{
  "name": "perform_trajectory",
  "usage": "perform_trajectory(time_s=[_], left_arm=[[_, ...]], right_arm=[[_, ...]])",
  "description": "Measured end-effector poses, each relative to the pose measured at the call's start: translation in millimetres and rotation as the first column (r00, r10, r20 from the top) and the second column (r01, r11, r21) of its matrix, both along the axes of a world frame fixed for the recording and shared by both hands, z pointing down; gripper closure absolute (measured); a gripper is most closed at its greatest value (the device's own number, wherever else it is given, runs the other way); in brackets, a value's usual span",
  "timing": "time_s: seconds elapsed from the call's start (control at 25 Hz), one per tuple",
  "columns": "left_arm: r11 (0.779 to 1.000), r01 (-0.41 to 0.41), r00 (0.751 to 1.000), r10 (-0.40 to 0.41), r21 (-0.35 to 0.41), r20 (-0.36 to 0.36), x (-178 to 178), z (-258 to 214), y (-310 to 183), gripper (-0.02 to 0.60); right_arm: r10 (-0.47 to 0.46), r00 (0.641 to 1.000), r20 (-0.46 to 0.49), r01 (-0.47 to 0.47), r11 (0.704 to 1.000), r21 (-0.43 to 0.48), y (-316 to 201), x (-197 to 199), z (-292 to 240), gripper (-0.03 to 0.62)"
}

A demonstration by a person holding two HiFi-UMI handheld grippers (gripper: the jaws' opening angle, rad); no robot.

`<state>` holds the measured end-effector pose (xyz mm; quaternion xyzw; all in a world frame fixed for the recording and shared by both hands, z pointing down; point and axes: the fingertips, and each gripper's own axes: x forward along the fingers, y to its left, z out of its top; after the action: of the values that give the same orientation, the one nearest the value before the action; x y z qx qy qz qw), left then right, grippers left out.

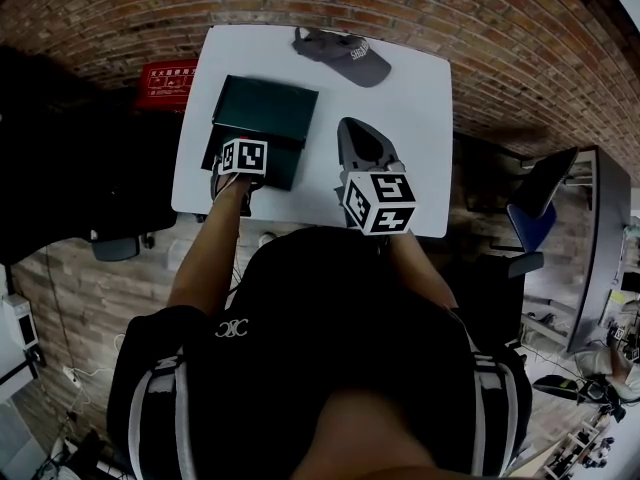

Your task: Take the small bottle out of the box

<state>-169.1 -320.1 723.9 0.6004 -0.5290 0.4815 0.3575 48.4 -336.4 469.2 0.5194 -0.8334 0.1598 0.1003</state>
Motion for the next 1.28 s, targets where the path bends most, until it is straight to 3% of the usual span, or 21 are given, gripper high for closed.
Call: perform_trajectory(time_s=[0.24,0.44,0.56,0.72,0.8,1.08,1.28], left_arm=[[1.000,-0.019,1.000,0.019,0.003,-0.013,0.4,0.5,-1.3,0.373],[0.995,-0.097,0.995,0.097,0.031,-0.014,4.3,-1.2,2.9,0.373],[0.996,-0.074,0.996,0.076,0.055,-0.044,4.2,-4.0,1.7,0.374],[0.994,0.009,0.982,0.012,0.110,-0.190,6.8,-13.8,-2.1,0.374],[0.991,0.023,0.974,0.008,0.134,-0.227,6.9,-20.5,-2.8,0.374],[0.974,-0.016,0.970,0.070,0.227,-0.233,12.5,-45.7,-2.0,0.374],[0.947,-0.006,0.968,0.086,0.321,-0.237,8.3,-67.8,-9.2,0.374]], right_arm=[[-0.006,1.000,0.005,0.006,1.000,0.000,-3.0,0.4,0.7,0.563],[-0.015,1.000,0.013,0.015,1.000,0.007,-0.2,-1.3,-1.4,0.563],[-0.019,1.000,0.015,0.019,1.000,0.006,2.8,-2.6,-1.8,0.564],[-0.024,1.000,0.018,0.024,1.000,-0.003,7.8,-2.8,0.9,0.564],[-0.029,0.999,0.021,0.029,1.000,-0.006,9.5,-3.4,2.0,0.563],[-0.062,0.997,0.034,0.063,0.998,-0.015,11.4,-13.6,3.7,0.564],[-0.103,0.994,0.036,0.104,0.994,-0.017,9.2,-29.8,5.4,0.563]])
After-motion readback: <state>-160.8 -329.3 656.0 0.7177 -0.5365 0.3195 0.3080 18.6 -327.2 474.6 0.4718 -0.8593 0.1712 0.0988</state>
